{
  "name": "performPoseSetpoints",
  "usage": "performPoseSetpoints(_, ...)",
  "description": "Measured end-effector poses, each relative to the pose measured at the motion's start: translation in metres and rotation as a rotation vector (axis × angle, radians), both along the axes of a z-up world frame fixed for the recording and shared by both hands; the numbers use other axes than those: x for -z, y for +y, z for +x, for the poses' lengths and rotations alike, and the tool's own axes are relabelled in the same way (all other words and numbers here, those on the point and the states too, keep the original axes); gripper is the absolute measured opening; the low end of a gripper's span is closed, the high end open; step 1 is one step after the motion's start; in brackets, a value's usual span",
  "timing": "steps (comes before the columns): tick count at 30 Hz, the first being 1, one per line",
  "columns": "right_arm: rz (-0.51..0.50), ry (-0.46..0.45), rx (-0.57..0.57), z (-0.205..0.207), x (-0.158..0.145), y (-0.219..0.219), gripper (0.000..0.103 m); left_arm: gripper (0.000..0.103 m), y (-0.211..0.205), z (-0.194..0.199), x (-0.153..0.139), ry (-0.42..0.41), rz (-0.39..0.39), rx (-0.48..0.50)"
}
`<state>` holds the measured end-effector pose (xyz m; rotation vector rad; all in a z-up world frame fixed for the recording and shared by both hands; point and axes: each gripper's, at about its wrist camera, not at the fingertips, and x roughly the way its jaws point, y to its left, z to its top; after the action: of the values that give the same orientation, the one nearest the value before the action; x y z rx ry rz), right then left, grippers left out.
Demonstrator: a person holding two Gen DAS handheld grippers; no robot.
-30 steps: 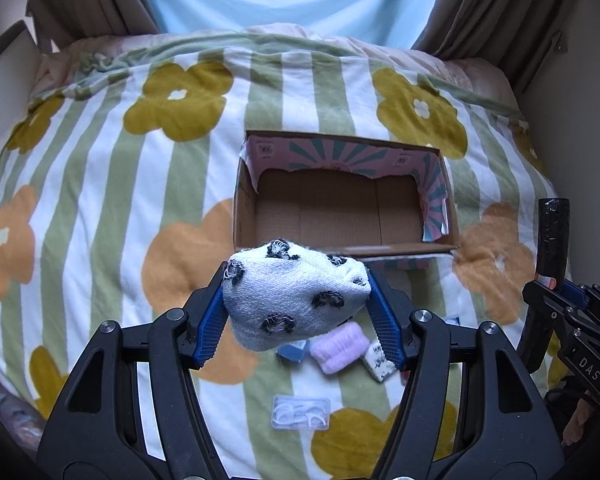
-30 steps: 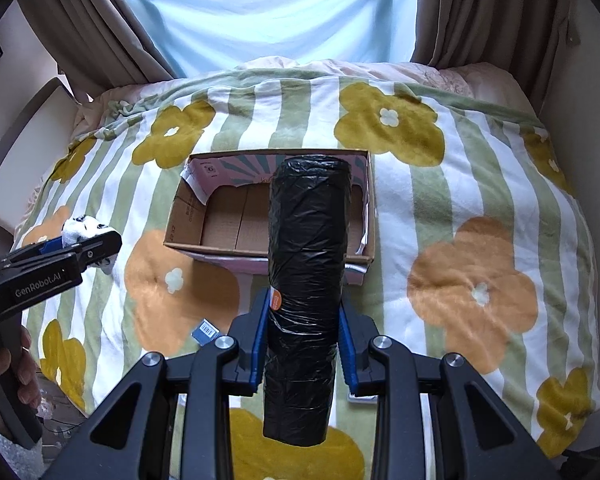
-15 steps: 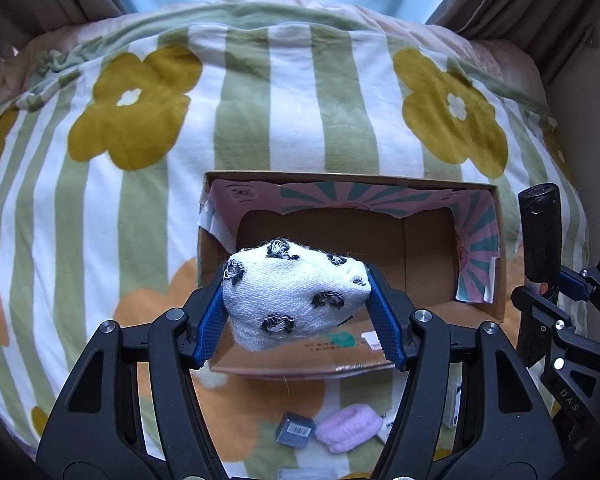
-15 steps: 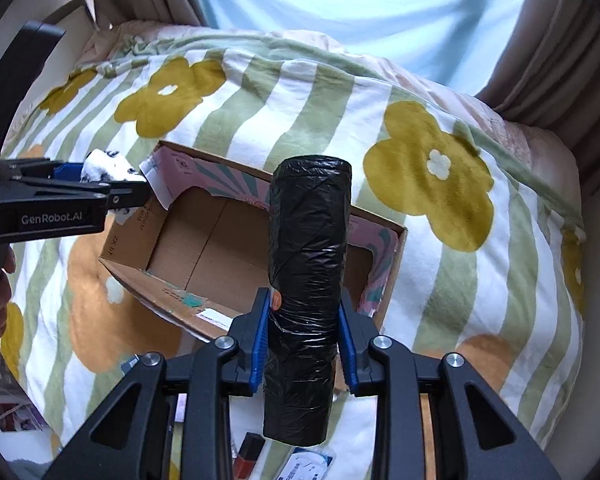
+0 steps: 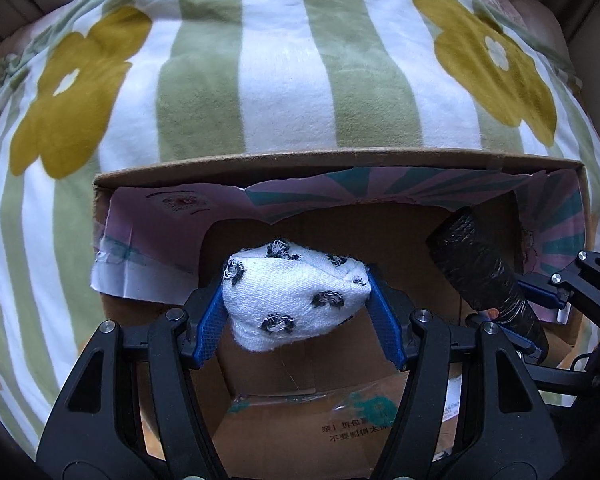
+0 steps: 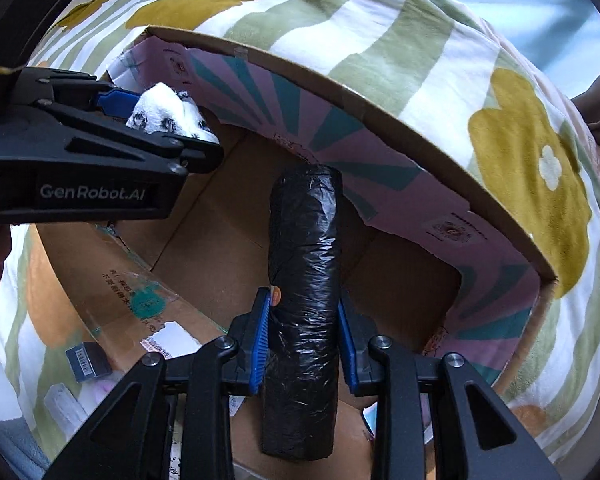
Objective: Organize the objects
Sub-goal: 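Open the left tool to drop the sock while the right tool drops the cylinder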
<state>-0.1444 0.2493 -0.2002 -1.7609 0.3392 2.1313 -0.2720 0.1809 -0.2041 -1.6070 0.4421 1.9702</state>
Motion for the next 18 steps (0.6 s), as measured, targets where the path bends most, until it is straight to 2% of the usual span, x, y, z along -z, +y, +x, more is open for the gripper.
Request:
performPoseSetpoints(4,-0.021,0.013,0.004,0.003,0.003,0.003,0.028,0.063,0.002,-0.004,0.000,-0.014,0.018,0.002)
performPoseSetpoints(5,-0.007,0.011,0.001,0.003,0.002,0.003,0.028,0.065,0.003,-0.004,-0.002,-0.009,0.020,0.005)
performPoseSetpoints(6,0.014,0.006,-0.003,0.004,0.002,0.002,0.032,0.075,0.004,-0.005,-0.004,0.000,0.022,0.005)
performPoseSetpoints(7,0.021,0.005,-0.008,0.005,0.002,0.001,0.052,0.098,0.005,-0.006,-0.006,0.010,0.023,0.004)
performPoseSetpoints(8,0.013,0.030,-0.013,0.007,0.000,0.001,0.068,0.102,0.006,-0.007,-0.008,0.016,0.027,0.000)
performPoseSetpoints(9,0.002,0.063,-0.020,0.010,-0.003,0.000,0.101,0.103,0.007,-0.009,-0.009,0.011,0.030,-0.002)
performPoseSetpoints(12,-0.005,0.118,-0.036,0.016,-0.008,-0.003,0.102,0.103,0.008,-0.012,-0.009,-0.010,0.043,-0.015)
performPoseSetpoints(18,-0.021,0.107,-0.012,0.024,-0.007,-0.006,0.102,0.103,0.010,-0.007,-0.009,-0.010,0.035,-0.009)
